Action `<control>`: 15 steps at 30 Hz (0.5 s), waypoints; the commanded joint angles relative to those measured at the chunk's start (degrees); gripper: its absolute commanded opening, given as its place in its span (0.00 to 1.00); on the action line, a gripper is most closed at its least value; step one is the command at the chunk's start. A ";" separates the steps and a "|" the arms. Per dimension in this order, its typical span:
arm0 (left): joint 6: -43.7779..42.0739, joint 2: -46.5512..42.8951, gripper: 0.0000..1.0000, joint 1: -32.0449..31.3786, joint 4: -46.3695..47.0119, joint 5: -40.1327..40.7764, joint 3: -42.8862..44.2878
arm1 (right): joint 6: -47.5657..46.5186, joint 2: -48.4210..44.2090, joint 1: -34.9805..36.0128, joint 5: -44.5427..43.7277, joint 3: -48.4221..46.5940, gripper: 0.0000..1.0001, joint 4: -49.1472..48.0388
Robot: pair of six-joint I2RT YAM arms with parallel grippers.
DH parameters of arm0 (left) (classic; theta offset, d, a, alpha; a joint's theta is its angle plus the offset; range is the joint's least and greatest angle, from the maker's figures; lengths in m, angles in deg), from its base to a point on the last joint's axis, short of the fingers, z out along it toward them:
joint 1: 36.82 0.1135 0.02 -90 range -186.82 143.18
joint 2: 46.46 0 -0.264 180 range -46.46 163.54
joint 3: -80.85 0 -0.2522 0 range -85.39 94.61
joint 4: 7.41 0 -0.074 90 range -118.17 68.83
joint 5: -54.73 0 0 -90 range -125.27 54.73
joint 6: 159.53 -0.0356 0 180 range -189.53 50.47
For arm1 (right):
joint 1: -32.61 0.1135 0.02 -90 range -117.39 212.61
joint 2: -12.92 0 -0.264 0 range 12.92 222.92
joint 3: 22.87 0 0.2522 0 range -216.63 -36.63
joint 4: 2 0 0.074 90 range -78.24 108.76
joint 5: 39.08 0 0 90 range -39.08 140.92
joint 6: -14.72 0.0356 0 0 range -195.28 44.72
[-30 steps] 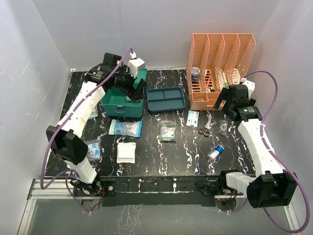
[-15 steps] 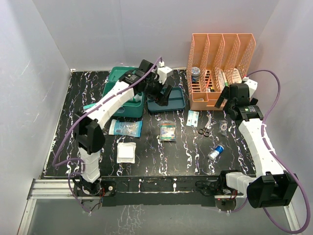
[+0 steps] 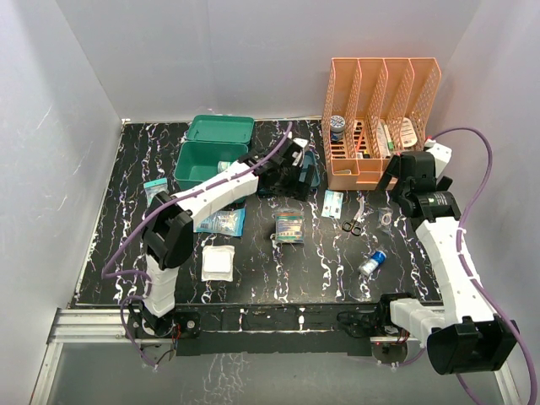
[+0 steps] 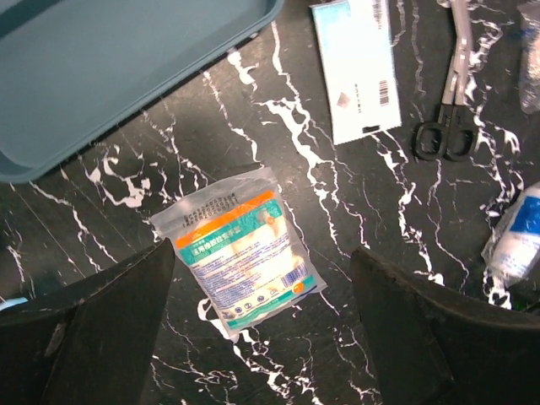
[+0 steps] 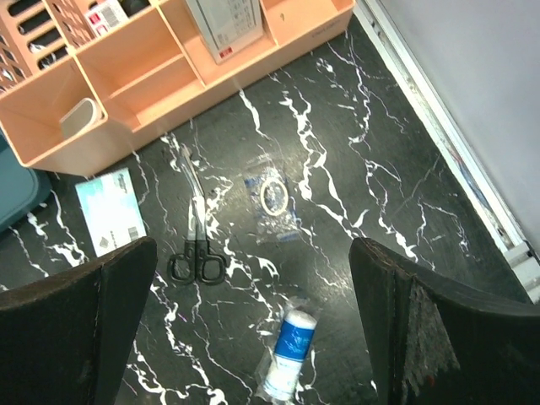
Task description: Organize the medicine kit
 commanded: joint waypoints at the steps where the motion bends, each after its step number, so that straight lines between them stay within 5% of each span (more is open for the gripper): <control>1: 9.54 -0.35 0.84 -0.48 0.58 6.03 -4.02 | 0.65 -3.49 -0.23 -1.78 2.18 0.98 1.50; 15: 11.08 1.21 0.82 -2.10 2.36 5.87 -9.92 | 1.30 -4.77 -0.26 -0.75 1.36 0.98 2.47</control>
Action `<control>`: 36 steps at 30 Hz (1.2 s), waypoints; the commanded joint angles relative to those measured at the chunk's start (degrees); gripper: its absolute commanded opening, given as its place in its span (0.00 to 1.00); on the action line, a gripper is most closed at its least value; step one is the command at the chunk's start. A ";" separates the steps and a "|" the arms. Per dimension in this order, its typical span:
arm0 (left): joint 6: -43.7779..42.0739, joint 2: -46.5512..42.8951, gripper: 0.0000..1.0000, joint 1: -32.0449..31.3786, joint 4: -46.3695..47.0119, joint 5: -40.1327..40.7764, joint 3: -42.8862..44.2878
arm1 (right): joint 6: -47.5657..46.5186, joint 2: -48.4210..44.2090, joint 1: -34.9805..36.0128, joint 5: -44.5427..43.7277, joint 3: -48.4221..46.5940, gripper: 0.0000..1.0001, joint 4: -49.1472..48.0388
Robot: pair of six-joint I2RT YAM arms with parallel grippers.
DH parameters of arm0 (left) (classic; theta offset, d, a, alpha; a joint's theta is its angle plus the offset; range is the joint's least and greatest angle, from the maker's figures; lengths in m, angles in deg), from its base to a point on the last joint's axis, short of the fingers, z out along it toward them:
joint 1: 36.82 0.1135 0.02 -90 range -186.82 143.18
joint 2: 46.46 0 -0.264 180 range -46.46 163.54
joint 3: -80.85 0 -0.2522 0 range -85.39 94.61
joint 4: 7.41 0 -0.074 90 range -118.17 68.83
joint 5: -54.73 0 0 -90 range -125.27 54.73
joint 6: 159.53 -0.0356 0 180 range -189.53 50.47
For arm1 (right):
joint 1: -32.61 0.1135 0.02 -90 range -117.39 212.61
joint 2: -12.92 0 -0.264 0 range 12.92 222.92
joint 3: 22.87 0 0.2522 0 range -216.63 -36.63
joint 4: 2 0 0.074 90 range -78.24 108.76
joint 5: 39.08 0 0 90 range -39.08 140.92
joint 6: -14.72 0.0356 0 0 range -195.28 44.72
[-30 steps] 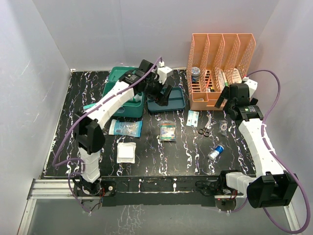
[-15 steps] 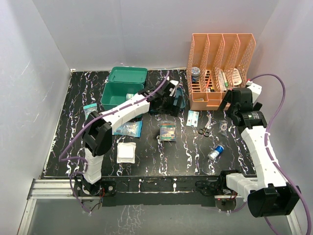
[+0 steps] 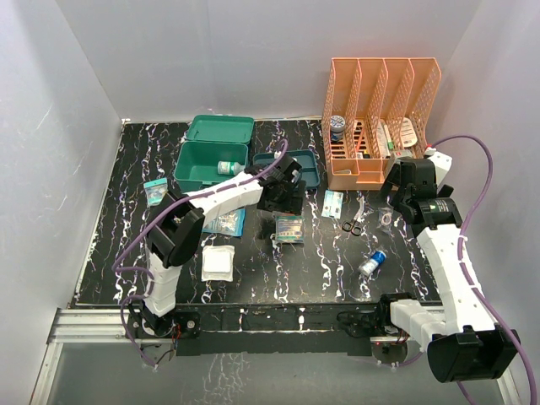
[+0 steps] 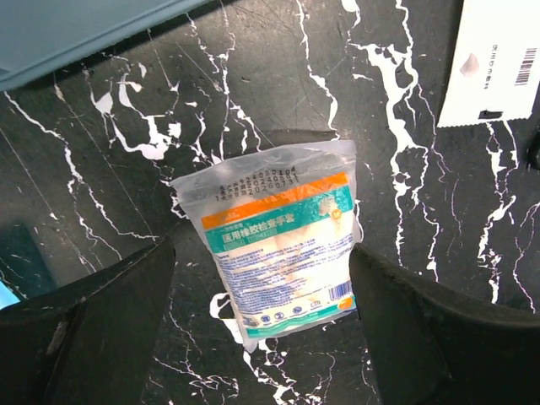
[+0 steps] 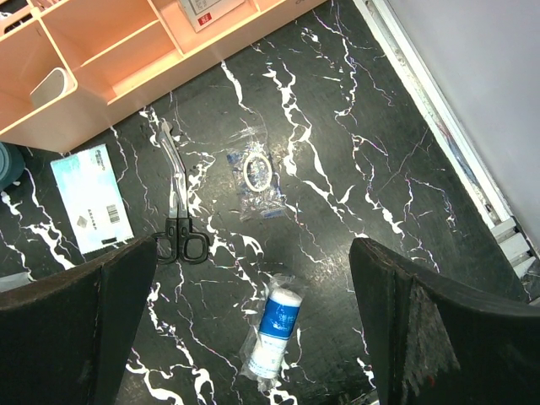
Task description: Organize the medicine kit
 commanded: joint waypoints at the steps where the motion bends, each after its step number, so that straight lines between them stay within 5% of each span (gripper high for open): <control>1: 1.70 -0.82 0.82 -1.54 -0.30 -0.11 -0.70 | 0.97 -1.27 -0.29 -0.51 -1.48 0.98 -1.49; 13: 6.02 1.50 0.75 -3.97 -2.57 0.03 -2.37 | 0.89 -2.06 -0.29 -0.86 -1.51 0.98 -1.19; 24: 4.63 1.56 0.14 -4.66 -2.50 1.96 -0.29 | -0.08 -2.29 -0.30 -1.41 -0.44 0.98 -2.02; 36: -11.94 -2.43 0.11 -2.60 -3.04 3.36 12.81 | 0.88 -0.41 -0.28 0.42 1.13 0.98 -6.30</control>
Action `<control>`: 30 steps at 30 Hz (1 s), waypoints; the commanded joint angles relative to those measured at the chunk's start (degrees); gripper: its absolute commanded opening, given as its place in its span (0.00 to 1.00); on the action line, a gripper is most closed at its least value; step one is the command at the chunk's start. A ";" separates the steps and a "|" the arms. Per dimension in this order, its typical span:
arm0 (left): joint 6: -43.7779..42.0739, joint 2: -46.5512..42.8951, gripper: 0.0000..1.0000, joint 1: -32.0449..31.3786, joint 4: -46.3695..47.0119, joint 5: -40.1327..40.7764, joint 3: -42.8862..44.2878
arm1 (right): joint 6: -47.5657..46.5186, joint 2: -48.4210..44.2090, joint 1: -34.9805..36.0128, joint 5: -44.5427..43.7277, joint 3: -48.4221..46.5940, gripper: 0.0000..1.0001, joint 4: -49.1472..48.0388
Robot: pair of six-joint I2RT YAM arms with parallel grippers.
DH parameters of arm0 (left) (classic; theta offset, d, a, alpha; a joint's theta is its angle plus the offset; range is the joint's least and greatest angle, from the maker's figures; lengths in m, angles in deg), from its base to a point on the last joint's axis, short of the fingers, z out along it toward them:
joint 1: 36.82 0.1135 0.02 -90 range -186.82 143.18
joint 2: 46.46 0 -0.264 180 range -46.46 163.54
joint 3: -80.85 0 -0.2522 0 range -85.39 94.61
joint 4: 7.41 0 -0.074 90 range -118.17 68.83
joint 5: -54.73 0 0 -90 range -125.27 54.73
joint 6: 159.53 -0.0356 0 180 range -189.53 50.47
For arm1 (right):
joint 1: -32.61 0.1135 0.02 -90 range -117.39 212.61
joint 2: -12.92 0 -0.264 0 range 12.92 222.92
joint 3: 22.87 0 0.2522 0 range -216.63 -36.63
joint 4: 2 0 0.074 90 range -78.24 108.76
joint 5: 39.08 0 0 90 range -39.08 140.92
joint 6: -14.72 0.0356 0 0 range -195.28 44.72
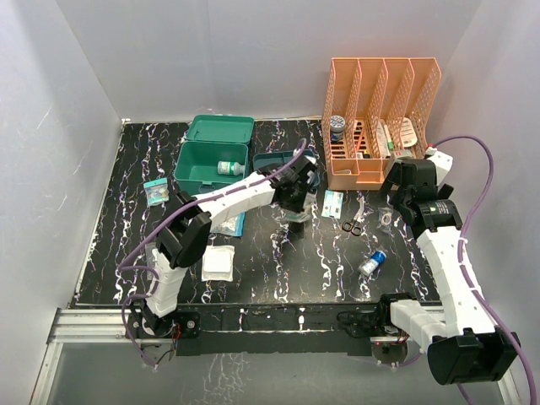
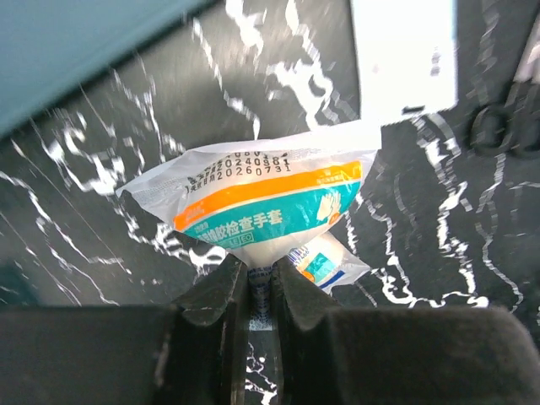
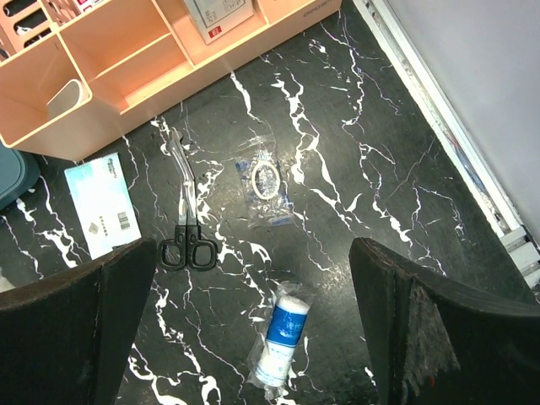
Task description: Organize the medicine kit
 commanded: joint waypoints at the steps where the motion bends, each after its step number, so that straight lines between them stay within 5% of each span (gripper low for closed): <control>1: -10.42 -5.69 0.10 2.72 -0.90 1.15 8.85 | 0.73 0.91 -0.28 0.24 0.47 0.98 -5.09; 17: -38.56 1.92 0.10 35.33 -20.03 -14.94 41.94 | 2.35 8.31 -0.30 3.10 -0.32 0.98 -14.31; 30: -33.23 -10.44 0.11 40.88 -17.68 -18.20 18.32 | 2.72 11.98 -0.30 4.50 -0.82 0.98 -16.90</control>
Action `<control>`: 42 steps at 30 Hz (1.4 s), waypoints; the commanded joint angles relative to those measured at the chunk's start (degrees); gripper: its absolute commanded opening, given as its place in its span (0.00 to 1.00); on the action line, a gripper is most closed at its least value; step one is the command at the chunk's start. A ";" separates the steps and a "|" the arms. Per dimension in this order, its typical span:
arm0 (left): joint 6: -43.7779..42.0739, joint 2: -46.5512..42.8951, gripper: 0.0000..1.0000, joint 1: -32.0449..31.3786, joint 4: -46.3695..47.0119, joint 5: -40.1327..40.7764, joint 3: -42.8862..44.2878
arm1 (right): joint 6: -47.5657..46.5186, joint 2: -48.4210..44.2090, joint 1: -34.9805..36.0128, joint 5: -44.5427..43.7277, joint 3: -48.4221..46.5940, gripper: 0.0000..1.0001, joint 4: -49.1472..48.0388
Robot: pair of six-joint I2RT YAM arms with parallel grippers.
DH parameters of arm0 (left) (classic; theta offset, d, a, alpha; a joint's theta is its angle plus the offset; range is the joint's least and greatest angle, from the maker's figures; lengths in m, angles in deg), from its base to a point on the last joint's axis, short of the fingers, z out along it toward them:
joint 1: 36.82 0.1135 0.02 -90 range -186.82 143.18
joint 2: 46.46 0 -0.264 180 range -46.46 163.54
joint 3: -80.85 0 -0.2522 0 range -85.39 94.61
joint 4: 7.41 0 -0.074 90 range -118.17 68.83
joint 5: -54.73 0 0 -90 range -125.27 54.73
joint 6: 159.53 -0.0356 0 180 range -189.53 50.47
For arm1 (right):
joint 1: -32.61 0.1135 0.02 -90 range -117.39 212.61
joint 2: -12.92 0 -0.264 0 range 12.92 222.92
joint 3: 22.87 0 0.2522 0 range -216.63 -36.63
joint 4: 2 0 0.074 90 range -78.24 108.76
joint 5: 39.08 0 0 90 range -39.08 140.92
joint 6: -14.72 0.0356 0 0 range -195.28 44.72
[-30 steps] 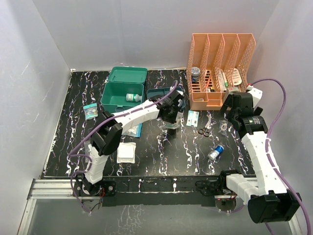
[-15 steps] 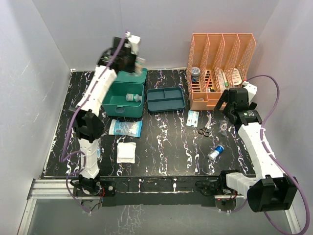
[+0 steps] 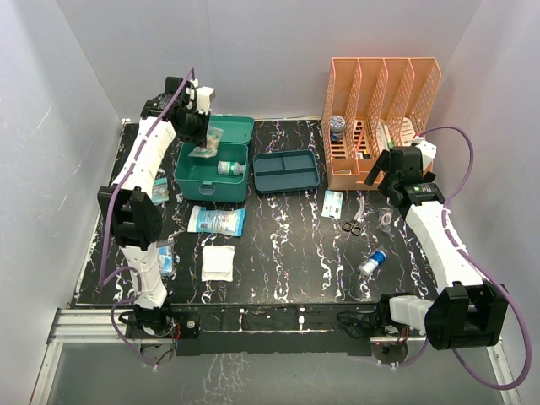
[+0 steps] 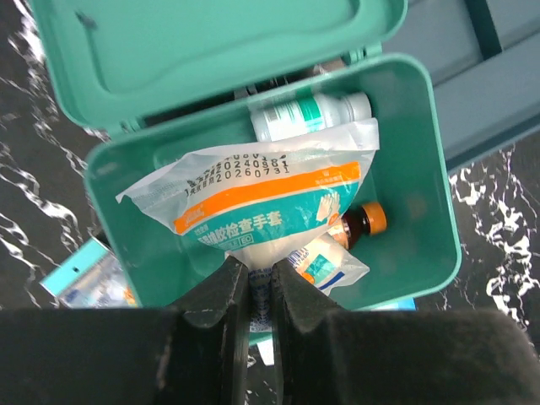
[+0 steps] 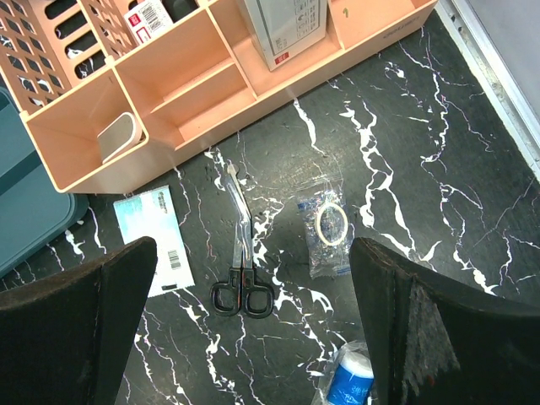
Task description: Organize the medicine kit
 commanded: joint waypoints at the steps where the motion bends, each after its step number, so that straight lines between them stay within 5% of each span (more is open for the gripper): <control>1: 3.44 -7.31 0.11 0.70 1.22 -1.75 -6.71 | 0.05 -0.02 -0.29 0.11 -1.47 0.98 -3.34; 10: 5.09 -8.23 0.10 3.31 6.00 0.42 -17.56 | -0.77 -0.53 -0.30 -0.38 -2.01 0.98 -1.98; 26: 1.27 -1.06 0.11 5.25 9.55 4.22 -18.54 | -0.39 -1.94 -0.24 -1.42 -2.25 0.98 -0.48; 35: 1.98 0.34 0.41 5.21 9.10 5.43 -16.98 | -0.31 -3.45 -0.24 -1.86 -1.30 0.98 0.13; 42: 1.85 -1.14 0.43 5.13 6.07 2.71 -12.61 | -0.33 -3.47 -0.28 -1.27 -1.23 0.98 -0.27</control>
